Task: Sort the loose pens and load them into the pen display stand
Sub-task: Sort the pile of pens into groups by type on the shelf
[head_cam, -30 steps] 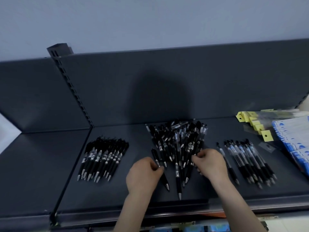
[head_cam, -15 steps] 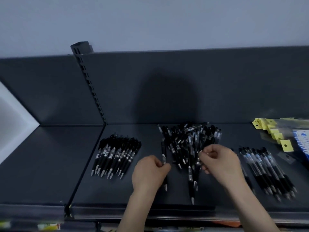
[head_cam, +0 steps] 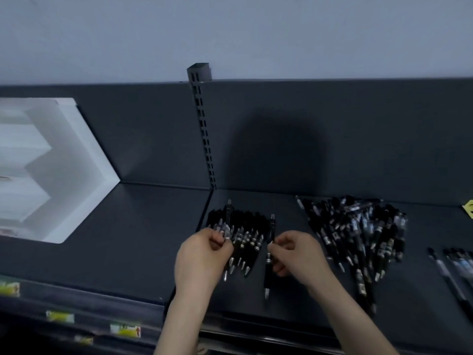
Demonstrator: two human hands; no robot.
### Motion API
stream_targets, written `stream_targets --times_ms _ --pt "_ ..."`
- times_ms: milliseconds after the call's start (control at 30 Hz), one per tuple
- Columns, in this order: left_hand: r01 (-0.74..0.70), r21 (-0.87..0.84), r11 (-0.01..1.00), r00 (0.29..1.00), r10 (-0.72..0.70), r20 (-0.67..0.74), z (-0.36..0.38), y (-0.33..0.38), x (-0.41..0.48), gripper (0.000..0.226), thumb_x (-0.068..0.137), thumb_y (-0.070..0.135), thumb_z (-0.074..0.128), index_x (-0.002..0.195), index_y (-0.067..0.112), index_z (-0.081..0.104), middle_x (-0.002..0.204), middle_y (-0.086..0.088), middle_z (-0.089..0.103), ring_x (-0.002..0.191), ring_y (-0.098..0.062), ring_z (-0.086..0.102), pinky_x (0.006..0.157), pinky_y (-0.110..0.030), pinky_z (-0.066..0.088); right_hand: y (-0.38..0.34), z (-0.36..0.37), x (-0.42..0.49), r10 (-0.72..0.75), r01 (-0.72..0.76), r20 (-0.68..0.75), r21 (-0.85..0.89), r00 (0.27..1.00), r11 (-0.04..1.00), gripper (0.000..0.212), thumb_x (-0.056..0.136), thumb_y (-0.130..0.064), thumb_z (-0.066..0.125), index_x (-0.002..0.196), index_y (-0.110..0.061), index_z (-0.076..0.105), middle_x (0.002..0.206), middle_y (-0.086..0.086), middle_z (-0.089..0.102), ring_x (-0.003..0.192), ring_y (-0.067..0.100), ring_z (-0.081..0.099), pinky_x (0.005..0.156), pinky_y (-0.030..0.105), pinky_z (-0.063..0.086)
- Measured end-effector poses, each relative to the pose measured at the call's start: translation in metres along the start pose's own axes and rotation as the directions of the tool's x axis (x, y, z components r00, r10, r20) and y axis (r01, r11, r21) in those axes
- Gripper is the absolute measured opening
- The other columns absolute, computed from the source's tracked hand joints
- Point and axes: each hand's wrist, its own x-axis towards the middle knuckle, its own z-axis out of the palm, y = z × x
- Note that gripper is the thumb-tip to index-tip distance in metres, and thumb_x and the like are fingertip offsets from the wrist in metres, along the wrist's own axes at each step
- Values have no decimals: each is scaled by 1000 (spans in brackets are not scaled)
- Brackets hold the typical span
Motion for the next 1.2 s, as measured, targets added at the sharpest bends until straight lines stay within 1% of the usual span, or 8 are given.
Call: stream_targets --times_ms 233,433,600,700,833,1000,1100,1200 --pt "-57 56 997 998 56 29 -14 -8 34 7 83 32 66 78 27 63 66 10 64 62 -4 60 50 -20 41 -14 30 17 34 -31 -62 54 997 998 6 86 -13 66 81 -13 62 69 9 68 49 17 63 48 29 53" --pt "-125 134 983 981 102 166 2 -15 48 8 83 31 67 88 26 64 75 14 61 70 -2 58 59 -22 50 -8 39 19 51 -55 -133 -23 990 998 9 86 -13 66 81 -20 63 70 6 67 54 16 66 55 30 57" --pt "-154 147 977 979 131 157 4 -20 51 7 84 33 66 89 28 64 75 14 60 70 -3 58 58 -23 48 -3 39 14 52 -58 -161 -32 986 998 9 84 -10 66 84 -19 65 66 3 66 53 19 64 61 40 58" --pt "-189 151 970 978 172 120 5 -15 50 7 85 34 66 89 29 63 76 14 60 72 -4 57 54 -22 41 1 29 6 12 -30 -189 -94 982 995 15 81 -13 67 77 -26 63 59 0 66 54 15 63 65 39 58" --pt "-257 96 962 960 243 138 15 1 44 5 84 33 67 86 30 63 73 14 61 68 -1 56 50 -20 37 8 -3 -15 -110 1 -306 -336 946 942 14 79 -20 70 81 -31 63 68 -13 64 65 3 61 69 18 48" --pt "-340 2 940 920 332 209 50 30 30 7 80 33 69 81 28 64 70 12 61 72 -8 59 66 -30 51 22 -56 -49 -163 -98 -486 -467 858 879 16 77 -16 71 90 -26 70 66 -16 62 68 9 63 67 26 49" --pt "-361 -48 931 893 360 271 76 46 17 10 80 35 69 83 28 63 70 15 58 74 -7 59 66 -25 46 33 -80 -60 -166 -171 -550 -510 819 843 16 77 -15 71 90 -24 71 66 -16 62 70 11 64 65 26 49" --pt "-369 -70 927 866 370 337 98 58 7 10 83 37 67 89 30 63 75 16 58 76 -3 57 63 -20 42 40 -94 -66 -128 -237 -558 -534 820 812 10 80 -21 69 90 -24 70 69 -14 62 72 12 63 62 24 47"
